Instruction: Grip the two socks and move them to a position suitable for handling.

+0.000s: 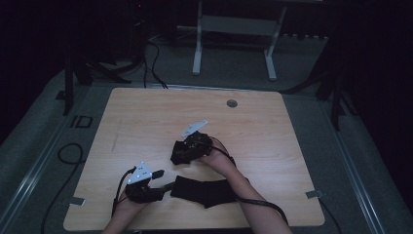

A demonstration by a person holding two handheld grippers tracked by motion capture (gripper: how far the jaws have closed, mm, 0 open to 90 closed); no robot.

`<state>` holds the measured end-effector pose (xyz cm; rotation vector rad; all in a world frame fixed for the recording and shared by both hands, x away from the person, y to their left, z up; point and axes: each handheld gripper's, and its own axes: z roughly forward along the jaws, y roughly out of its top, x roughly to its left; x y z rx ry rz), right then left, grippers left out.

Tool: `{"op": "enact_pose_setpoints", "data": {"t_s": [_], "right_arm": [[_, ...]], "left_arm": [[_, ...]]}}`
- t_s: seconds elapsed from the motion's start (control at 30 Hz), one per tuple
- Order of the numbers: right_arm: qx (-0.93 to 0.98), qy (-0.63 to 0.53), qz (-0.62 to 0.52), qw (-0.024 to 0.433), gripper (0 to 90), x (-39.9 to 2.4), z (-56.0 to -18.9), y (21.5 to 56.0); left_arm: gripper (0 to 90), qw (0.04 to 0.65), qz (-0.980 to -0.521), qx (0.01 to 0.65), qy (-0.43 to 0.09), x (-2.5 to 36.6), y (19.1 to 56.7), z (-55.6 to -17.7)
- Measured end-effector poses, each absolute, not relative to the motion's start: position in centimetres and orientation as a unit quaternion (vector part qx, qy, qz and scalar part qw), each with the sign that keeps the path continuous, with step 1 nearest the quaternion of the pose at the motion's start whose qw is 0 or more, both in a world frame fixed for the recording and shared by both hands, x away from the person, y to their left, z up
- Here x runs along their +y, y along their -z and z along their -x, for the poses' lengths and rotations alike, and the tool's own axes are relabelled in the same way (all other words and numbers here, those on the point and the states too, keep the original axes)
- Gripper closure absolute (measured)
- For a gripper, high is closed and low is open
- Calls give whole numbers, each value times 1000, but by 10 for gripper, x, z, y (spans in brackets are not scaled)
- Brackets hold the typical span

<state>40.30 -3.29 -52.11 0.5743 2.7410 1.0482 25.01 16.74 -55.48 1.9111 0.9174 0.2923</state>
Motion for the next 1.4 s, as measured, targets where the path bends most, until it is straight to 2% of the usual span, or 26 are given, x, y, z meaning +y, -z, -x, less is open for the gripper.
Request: {"op": "enact_pose_setpoints", "data": {"t_s": [0.1,0.17,0.23,0.3,0.33,0.43,0.57,0.67,0.8,1.07,1.2,1.4], "right_arm": [[925,-318,-191,78,355,-17,-408,533],[937,-285,-183,86,390,-10,-410,543],[936,-288,-182,87,452,-8,-407,547],[937,-283,-176,109,642,-7,-402,547],[937,-279,-169,127,666,-6,-399,548],[935,-278,-174,132,717,-7,-397,546],[927,-314,-177,103,725,-20,-394,535],[921,-345,-149,101,723,-35,-384,520],[918,-374,-109,74,719,-56,-368,508],[914,-386,-80,101,711,-83,-337,495],[911,-395,-74,96,710,-87,-333,491],[909,-400,-67,99,709,-90,-328,488]], "left_arm": [[366,480,-782,380,-120,169,555,-251],[366,482,-779,382,-118,170,555,-252],[366,482,-778,385,-118,170,555,-254],[366,481,-777,387,-119,170,554,-254],[366,481,-777,388,-121,170,554,-254],[382,480,-777,388,-123,171,553,-254],[389,479,-773,397,-126,172,553,-258],[393,486,-767,400,-123,173,551,-261],[439,499,-757,401,-132,173,538,-266],[459,500,-772,369,-131,154,516,-279],[489,494,-781,362,-126,145,514,-285],[652,487,-798,333,-123,134,513,-290]]}}
